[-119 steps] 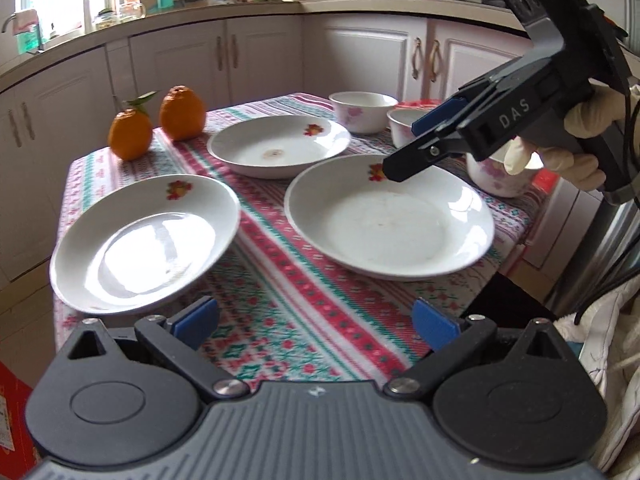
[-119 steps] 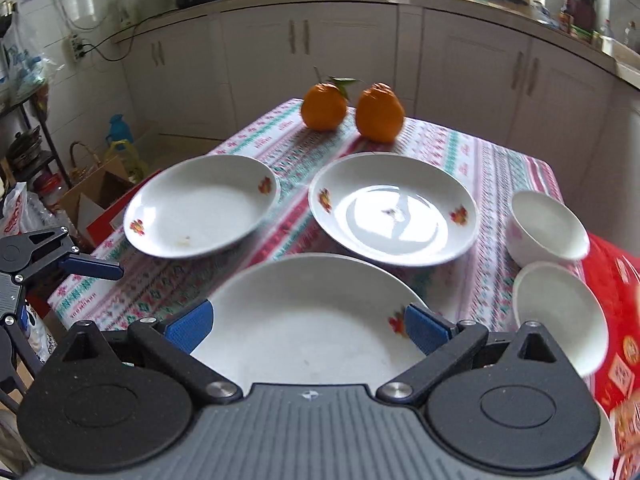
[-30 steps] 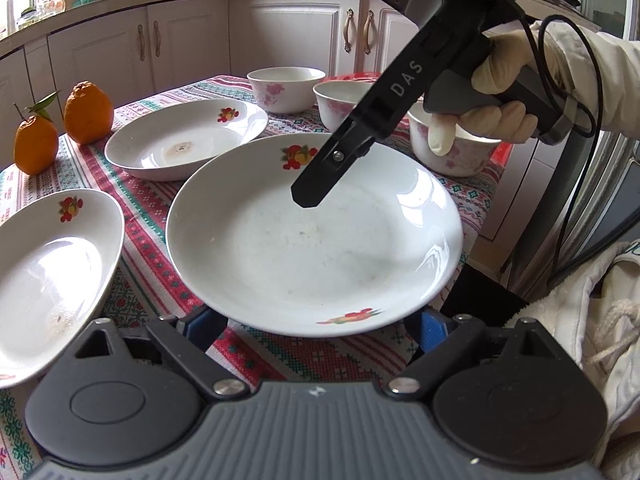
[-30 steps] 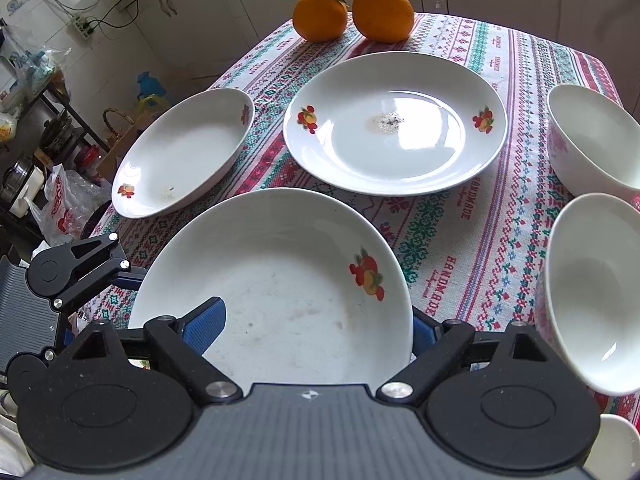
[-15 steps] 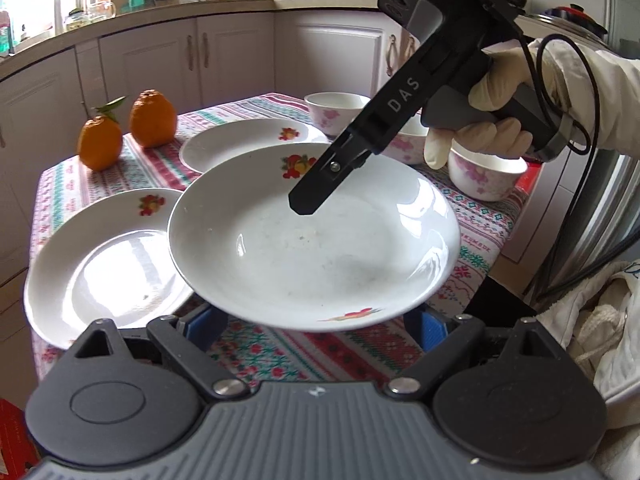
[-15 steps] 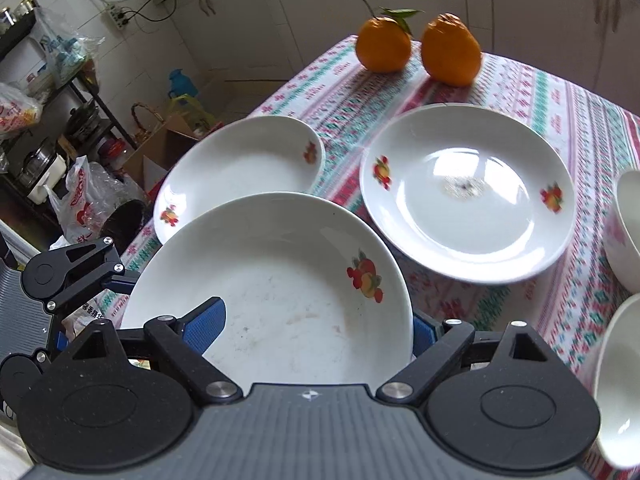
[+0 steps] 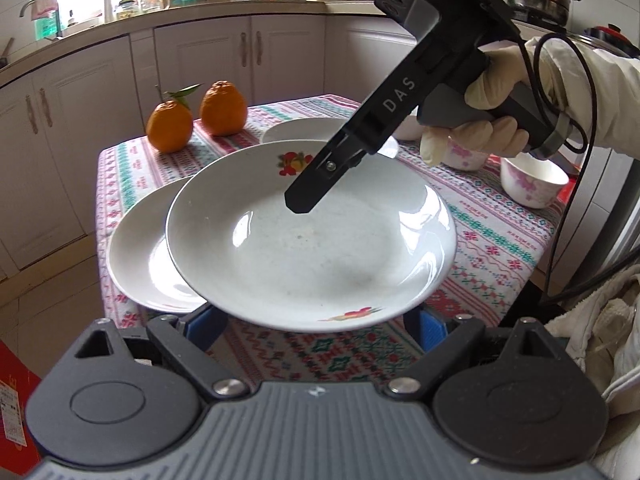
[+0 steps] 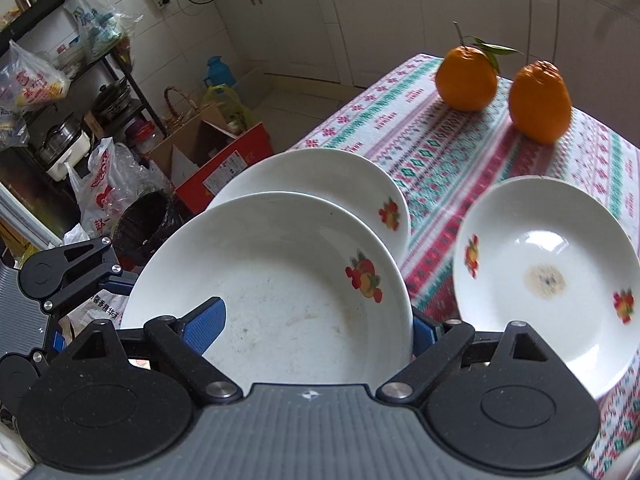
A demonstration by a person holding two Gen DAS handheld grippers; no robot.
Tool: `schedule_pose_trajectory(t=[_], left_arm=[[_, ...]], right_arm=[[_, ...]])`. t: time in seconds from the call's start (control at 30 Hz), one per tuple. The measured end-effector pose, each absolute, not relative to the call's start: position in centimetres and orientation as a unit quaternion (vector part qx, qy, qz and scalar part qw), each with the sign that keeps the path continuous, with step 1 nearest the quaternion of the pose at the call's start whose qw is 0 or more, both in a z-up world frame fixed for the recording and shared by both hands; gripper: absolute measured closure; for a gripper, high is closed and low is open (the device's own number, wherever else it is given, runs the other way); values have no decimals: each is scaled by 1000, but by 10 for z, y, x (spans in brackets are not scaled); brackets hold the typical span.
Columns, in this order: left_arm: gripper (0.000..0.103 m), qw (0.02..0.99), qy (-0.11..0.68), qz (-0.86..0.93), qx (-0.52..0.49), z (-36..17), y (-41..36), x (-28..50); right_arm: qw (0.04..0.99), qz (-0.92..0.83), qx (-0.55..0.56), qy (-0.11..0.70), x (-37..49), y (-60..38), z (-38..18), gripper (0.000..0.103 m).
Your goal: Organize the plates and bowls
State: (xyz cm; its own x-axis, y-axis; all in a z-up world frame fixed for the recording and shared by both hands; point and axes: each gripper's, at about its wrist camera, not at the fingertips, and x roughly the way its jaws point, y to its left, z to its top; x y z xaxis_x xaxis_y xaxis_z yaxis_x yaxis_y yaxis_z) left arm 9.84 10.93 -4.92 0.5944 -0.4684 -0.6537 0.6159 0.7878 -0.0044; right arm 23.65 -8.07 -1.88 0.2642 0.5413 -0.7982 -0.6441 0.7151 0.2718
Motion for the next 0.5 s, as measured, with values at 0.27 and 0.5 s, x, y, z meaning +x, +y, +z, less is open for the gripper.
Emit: schedule_pose_trajectory(t=[0.27, 0.5], left_arm=[[9, 893, 334, -285, 103, -52, 130, 114], [9, 894, 338, -277, 96, -53, 139, 127]], right_arm=[[786, 390, -66, 475, 261, -51, -21, 8], [783, 394, -65, 477, 279, -36, -27, 8]])
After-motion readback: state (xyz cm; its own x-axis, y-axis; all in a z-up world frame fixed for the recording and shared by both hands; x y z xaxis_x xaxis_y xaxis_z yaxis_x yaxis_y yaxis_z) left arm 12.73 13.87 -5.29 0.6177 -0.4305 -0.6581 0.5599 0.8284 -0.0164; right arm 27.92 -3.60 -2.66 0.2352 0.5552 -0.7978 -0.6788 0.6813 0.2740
